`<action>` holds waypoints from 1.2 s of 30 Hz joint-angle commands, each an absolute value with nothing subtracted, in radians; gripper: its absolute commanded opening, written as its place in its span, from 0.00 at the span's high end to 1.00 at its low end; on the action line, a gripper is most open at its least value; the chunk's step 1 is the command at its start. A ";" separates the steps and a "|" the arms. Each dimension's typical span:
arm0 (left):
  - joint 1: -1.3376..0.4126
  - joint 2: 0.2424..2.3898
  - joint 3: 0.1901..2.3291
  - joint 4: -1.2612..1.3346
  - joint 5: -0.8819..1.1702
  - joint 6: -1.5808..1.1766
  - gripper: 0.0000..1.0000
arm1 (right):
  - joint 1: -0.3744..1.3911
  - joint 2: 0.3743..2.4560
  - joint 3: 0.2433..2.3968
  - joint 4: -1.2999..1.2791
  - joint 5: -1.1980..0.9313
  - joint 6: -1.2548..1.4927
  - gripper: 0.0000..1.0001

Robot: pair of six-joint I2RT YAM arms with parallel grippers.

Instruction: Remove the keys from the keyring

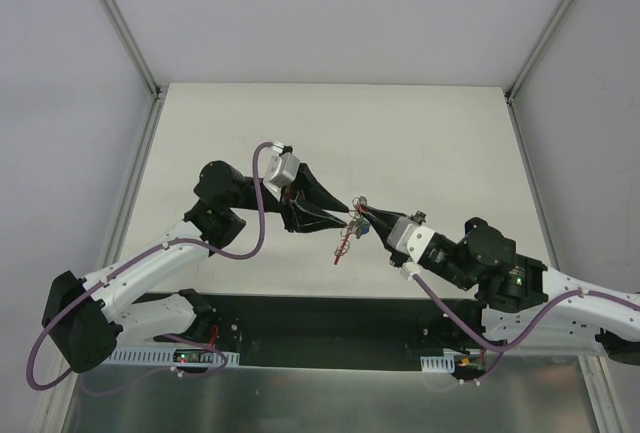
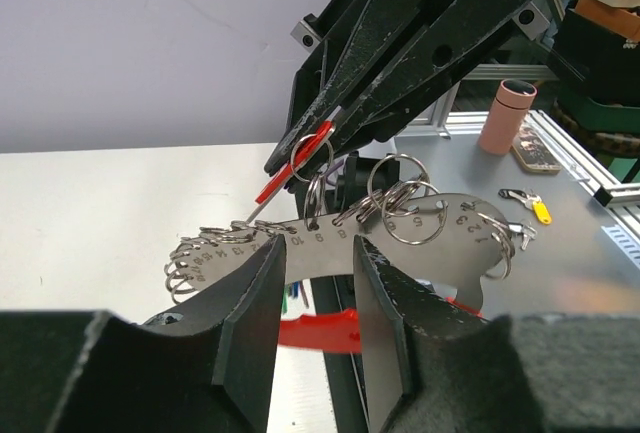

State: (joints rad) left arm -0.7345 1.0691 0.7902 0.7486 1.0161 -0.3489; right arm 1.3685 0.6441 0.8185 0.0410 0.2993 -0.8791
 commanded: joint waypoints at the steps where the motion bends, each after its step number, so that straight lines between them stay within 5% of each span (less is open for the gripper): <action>1: -0.747 1.074 0.818 0.831 1.026 -0.350 0.67 | 1.367 0.629 0.838 0.129 0.285 -0.871 0.99; 17: -0.749 1.111 0.818 0.911 1.020 -0.400 0.75 | 1.367 0.629 0.830 0.135 0.288 -0.870 0.99; 24: -0.749 1.115 0.816 0.936 1.020 -0.422 0.98 | 1.367 0.629 0.824 0.135 0.293 -0.868 0.99; 28: -0.749 1.112 0.813 0.936 1.019 -0.423 1.00 | 1.365 0.621 0.824 0.135 0.296 -0.868 0.99; 36: -0.749 1.049 0.883 0.610 0.954 -0.235 1.00 | 1.365 0.673 0.868 -0.026 0.388 -0.930 0.99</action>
